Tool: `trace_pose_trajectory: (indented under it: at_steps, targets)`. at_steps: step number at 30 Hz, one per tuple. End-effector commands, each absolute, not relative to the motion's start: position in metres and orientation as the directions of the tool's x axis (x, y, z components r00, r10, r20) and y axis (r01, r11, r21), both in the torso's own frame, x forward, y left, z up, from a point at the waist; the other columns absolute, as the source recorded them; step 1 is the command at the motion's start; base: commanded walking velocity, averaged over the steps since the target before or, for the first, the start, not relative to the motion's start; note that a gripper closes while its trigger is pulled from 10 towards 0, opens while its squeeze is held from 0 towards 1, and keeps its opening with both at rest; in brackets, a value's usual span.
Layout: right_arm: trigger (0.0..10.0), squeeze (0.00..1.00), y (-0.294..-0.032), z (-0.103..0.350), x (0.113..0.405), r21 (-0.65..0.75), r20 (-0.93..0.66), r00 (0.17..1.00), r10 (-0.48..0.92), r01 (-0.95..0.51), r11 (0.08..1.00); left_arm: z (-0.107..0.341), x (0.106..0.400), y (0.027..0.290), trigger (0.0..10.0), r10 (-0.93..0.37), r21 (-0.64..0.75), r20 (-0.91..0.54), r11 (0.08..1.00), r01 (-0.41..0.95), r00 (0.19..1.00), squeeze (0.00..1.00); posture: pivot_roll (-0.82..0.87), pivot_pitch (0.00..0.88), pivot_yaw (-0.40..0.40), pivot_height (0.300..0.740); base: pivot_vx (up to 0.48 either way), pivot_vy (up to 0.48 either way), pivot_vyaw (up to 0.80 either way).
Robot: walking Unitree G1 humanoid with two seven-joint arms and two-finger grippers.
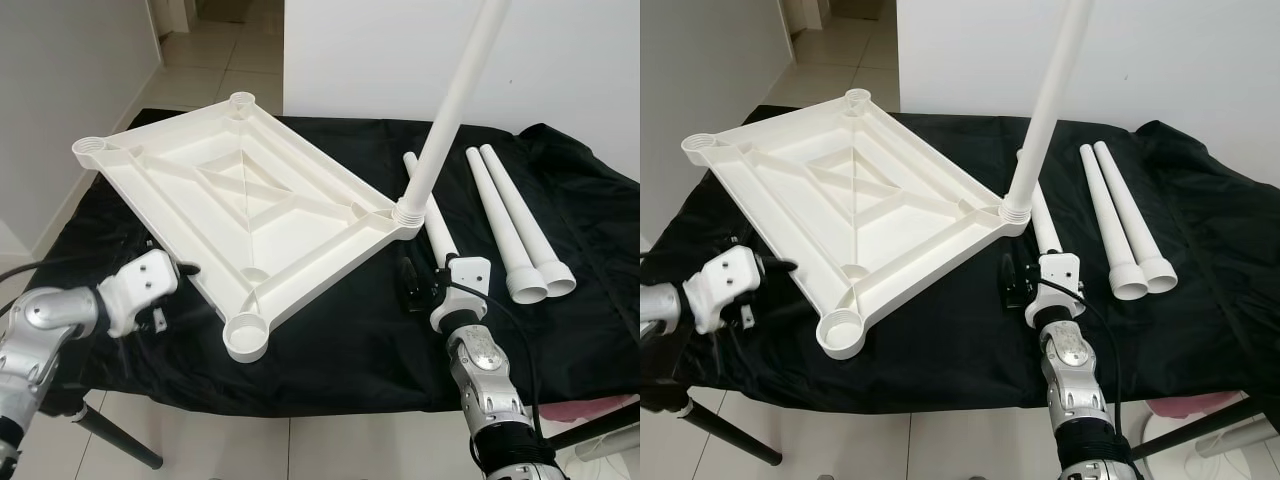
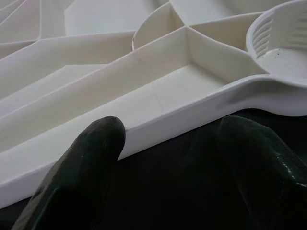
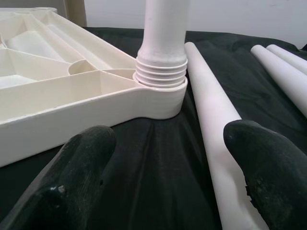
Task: Building children table
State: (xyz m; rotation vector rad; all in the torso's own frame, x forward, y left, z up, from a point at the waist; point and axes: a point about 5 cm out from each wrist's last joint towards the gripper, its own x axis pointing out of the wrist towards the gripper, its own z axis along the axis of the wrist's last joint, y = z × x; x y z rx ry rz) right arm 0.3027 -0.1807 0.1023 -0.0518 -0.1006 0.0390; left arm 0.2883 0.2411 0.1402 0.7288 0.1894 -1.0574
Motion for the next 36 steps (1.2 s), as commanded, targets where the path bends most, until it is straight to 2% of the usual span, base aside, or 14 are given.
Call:
trace_pose_trajectory:
  at_steps: [1, 5, 8, 14, 22, 31, 36]
  targets:
    - [10.0, 0.00, -0.184, 0.094, 0.299, -0.044, 0.058, 0.998, 0.024, -0.022, 0.999, 0.129, 0.271, 0.241, 10.0, -0.751, 0.250, -0.639, 0.003, 0.968, 0.167, 0.00, 0.03, 0.018, -0.031, 0.740, 0.000, 0.000, 0.00]
    - [10.0, 0.00, -0.185, 0.094, 0.298, -0.044, 0.058, 0.998, 0.022, -0.020, 0.999, 0.129, 0.271, 0.245, 10.0, -0.735, 0.249, -0.661, -0.020, 0.968, 0.155, 0.00, 0.03, 0.020, -0.030, 0.740, 0.000, 0.000, 0.00]
    - [10.0, 0.00, -0.186, 0.094, 0.297, -0.042, 0.057, 0.998, 0.018, -0.016, 0.999, 0.130, 0.275, 0.247, 10.0, -0.721, 0.273, -0.669, -0.015, 0.962, 0.179, 0.00, 0.02, 0.023, -0.026, 0.740, 0.000, 0.000, 0.00]
    - [10.0, 0.00, -0.186, 0.095, 0.298, -0.042, 0.058, 0.998, 0.012, -0.010, 0.999, 0.139, 0.291, 0.238, 10.0, -0.738, 0.336, -0.636, 0.001, 0.942, 0.228, 0.00, 0.02, 0.034, -0.017, 0.740, 0.000, 0.000, 0.00]
    - [10.0, 0.00, -0.186, 0.097, 0.299, -0.047, 0.062, 0.998, 0.010, -0.007, 0.999, 0.150, 0.303, 0.230, 10.0, -0.763, 0.373, -0.596, 0.012, 0.928, 0.250, 0.00, 0.01, 0.037, -0.002, 0.740, 0.000, 0.000, 0.00]
    - [10.0, 0.00, -0.192, 0.093, 0.292, -0.049, 0.053, 0.998, -0.018, 0.020, 0.999, 0.183, 0.320, 0.254, 10.0, -0.729, 0.414, -0.597, 0.076, 0.907, 0.334, 0.00, 0.00, 0.043, 0.009, 0.740, 0.000, 0.000, 0.00]
    - [10.0, 0.00, -0.191, 0.091, 0.291, -0.050, 0.049, 0.999, -0.015, 0.018, 0.999, 0.189, 0.322, 0.253, 10.0, -0.733, 0.422, -0.590, 0.078, 0.903, 0.339, 0.00, 0.00, 0.042, 0.006, 0.740, 0.000, 0.000, 0.00]
